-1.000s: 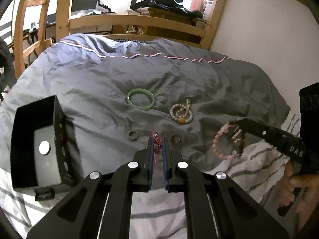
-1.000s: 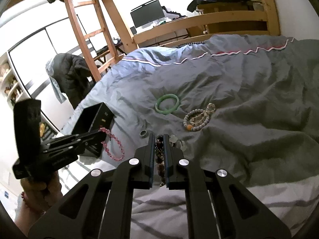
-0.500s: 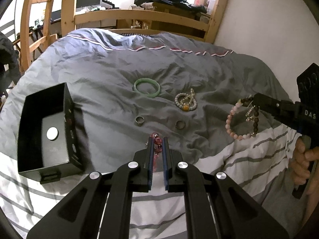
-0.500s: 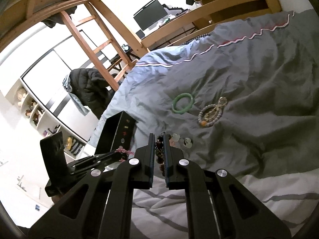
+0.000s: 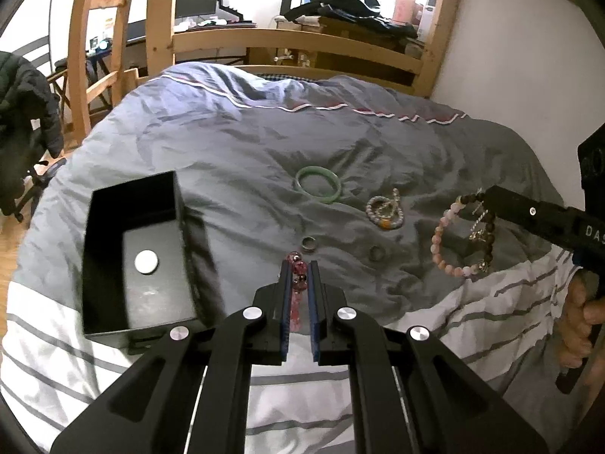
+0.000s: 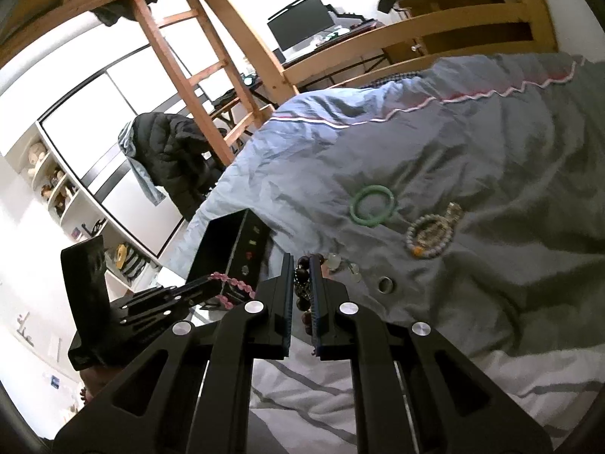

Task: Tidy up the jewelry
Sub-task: 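Carry both held bracelets toward the open black box with both tools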

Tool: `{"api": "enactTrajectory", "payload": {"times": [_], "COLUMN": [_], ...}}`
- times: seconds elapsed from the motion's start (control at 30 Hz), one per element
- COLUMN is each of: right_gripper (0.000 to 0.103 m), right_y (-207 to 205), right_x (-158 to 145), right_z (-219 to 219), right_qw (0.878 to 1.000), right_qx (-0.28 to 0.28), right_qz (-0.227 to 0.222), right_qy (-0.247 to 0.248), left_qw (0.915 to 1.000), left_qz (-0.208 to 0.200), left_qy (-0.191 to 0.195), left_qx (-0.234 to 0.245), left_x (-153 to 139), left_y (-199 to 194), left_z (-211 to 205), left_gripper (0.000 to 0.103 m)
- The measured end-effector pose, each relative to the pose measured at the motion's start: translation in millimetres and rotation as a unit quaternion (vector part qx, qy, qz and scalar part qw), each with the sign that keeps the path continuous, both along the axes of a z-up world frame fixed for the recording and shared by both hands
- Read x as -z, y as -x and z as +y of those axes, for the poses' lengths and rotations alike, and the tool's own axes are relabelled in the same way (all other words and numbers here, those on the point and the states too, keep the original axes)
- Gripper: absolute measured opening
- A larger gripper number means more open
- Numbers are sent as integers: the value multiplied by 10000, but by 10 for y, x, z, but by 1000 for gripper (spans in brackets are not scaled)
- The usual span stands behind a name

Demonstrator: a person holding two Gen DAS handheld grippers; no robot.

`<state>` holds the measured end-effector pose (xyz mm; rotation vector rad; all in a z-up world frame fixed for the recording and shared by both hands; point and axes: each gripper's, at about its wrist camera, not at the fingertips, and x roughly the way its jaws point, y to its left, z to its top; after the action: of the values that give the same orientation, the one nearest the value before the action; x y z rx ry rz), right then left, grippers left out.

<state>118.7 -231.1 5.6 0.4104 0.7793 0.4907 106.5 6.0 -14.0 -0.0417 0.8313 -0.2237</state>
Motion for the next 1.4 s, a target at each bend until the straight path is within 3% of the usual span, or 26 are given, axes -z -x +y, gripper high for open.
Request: {"api": "enactTrajectory", "payload": {"times": [0.17, 0.43, 0.83, 0.93, 1.0, 1.03, 1.07, 1.13, 1.4], "right_gripper": [9, 9, 10, 10, 13, 22, 41, 64, 61], "right_y": [-102, -235, -264, -254, -260, -265, -268, -263, -482], "right_x": [-99, -10, 144, 191, 278, 363, 428, 583, 1083], "right_z": [208, 319, 421, 439, 465, 480, 487, 482, 650], "right_qw": [9998, 9982, 9981, 9978, 9959, 9934, 9913, 9883, 9712], "right_qx": [-170, -277, -264, -217, -235, -200, -168, -119, -286], "right_qz": [7, 334, 536, 593, 695, 779, 816, 827, 912], "right_qy": [71, -425, -137, 204, 523, 819, 1016, 1274, 2185], "left_qw": [9998, 9996, 9995, 9995, 9995, 9996, 9996, 9996, 9996], "left_qz": [-18, -38, -64, -51, -41, -39, -37, -33, 6], "left_qy": [-121, -55, -25, -61, -75, -78, -87, -100, -111], "left_qx": [-132, -291, -304, -296, -289, -287, -282, -271, -267], "left_x": [-71, -114, -107, -100, -99, -98, -97, -93, -58], "left_y": [5, -8, -1, 0, -6, -7, -9, -9, -22], "left_z": [140, 349, 387, 383, 379, 369, 365, 351, 317], "left_gripper": [8, 8, 8, 8, 8, 8, 8, 8, 8]}}
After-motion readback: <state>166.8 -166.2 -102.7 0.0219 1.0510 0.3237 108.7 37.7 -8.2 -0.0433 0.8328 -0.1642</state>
